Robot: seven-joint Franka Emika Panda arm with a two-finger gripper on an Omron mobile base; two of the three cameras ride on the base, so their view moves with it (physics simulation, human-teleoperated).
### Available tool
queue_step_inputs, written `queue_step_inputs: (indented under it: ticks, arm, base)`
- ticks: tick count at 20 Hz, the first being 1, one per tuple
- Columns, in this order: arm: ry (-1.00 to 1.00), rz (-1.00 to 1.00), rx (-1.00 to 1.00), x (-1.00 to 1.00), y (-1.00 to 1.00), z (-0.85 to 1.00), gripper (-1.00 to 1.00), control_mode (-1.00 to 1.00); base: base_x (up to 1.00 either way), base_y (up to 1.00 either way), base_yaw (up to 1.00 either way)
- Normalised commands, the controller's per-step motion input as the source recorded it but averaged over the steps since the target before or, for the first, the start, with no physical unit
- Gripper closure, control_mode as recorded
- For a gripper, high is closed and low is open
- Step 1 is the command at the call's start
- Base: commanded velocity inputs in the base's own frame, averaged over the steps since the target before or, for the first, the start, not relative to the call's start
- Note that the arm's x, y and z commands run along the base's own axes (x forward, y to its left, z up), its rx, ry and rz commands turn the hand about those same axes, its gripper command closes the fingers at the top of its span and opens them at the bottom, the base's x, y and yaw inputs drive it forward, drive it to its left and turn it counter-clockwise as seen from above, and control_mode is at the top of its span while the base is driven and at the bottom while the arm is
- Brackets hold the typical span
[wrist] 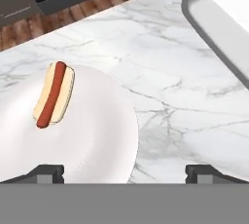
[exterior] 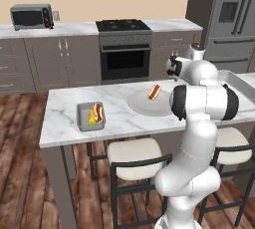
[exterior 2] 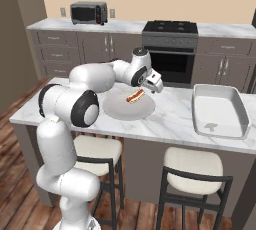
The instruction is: Place one cooked food and one vegetable from the large plate to each tupperware container.
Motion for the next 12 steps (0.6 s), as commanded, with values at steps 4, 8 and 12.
queue_step_inputs:
  ticks: [4, 8, 12]
  arm:
    - [0.01, 0.15, -0.05, 0.1, 0.77, -0.36, -1.0, -1.0]
    - [0.15, 0.03, -0.09, 0.4, 0.67, -0.51, -1.0, -1.0]
    - [0.09, -0.12, -0.07, 0.6, 0.5, -0.53, -1.0, -1.0]
  base:
    - [0.0, 0.0, 0.0]
    - [0.0, 0.0, 0.0]
    - [0.0, 0.0, 0.0]
